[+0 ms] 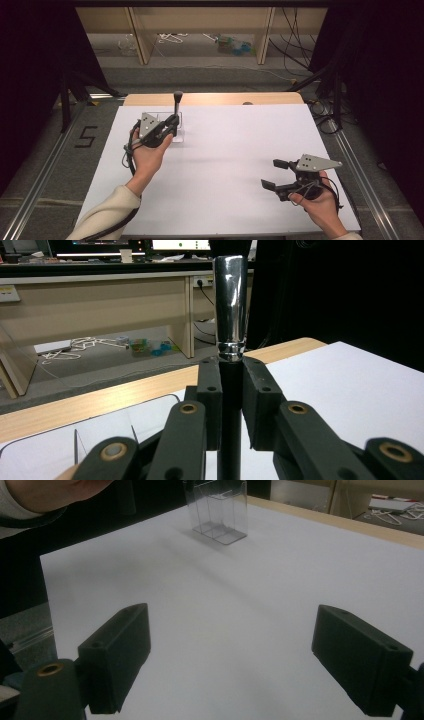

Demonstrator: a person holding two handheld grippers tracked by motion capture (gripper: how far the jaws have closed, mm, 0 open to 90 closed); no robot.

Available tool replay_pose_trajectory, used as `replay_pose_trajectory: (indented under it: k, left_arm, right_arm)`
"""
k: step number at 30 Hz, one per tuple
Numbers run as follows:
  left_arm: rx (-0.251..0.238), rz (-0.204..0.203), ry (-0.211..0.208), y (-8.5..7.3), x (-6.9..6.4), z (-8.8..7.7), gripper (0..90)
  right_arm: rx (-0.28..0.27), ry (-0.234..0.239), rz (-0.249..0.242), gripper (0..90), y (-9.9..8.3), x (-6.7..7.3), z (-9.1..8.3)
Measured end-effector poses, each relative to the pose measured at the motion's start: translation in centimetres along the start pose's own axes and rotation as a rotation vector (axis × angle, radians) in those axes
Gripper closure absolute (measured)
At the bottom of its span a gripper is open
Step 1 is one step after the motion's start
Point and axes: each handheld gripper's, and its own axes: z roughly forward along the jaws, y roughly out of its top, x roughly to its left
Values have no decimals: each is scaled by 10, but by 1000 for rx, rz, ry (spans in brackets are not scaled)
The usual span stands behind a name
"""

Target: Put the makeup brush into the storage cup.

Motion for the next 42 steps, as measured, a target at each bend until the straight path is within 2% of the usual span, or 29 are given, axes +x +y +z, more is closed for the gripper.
replay_pose_trajectory:
  k: [5, 7, 42]
  left_arm:
    - [0, 0, 0, 1, -1, 2, 792]
    - [-1, 0, 2, 1, 0, 2, 791]
    - [-31, 10, 10, 10, 5, 12, 792]
  right_arm:
    - [0, 0, 2, 166, 0, 0, 0]
    - [17, -7, 8, 166, 1, 1, -2]
    - [16, -8, 4, 166, 0, 0, -2]
